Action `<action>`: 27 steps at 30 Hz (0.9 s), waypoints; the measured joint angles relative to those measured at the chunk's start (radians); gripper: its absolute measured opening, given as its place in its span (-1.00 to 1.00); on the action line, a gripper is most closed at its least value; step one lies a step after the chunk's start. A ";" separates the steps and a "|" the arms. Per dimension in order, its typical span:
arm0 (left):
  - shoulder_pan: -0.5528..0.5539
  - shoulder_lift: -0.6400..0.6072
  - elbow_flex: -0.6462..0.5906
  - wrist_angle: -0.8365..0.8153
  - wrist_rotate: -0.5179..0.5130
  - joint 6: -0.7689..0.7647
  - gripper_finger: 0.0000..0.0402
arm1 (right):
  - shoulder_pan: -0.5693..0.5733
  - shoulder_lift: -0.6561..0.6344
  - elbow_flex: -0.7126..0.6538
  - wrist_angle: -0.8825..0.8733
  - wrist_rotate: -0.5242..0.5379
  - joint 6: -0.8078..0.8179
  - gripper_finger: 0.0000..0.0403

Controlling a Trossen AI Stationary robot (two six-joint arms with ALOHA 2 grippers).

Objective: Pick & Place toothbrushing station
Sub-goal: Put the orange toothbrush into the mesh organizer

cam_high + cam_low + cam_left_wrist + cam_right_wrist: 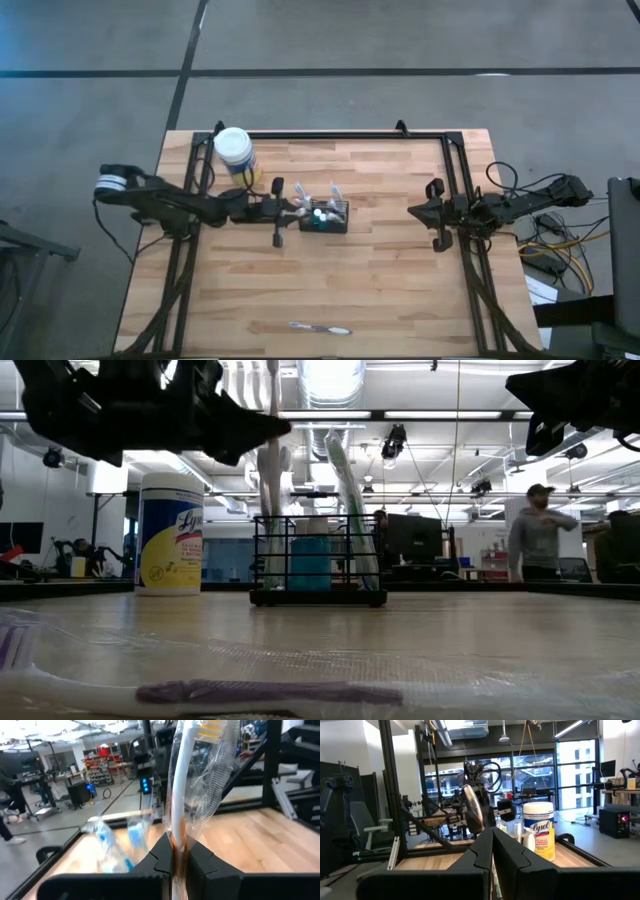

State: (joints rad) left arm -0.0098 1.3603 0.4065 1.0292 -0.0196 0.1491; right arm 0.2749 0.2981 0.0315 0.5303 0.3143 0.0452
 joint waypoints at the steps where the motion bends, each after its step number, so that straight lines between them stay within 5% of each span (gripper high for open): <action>1: 0.003 0.011 0.000 0.001 0.000 -0.002 -0.90 | 0.000 0.000 0.000 0.000 0.000 0.000 -0.95; 27: 0.023 0.322 -0.002 0.223 0.000 -0.046 -0.83 | 0.000 -0.001 0.000 -0.001 0.000 0.003 -0.95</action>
State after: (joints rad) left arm 0.0135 1.6821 0.4049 1.2522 -0.0196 0.1030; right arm 0.2749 0.2974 0.0315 0.5297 0.3141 0.0479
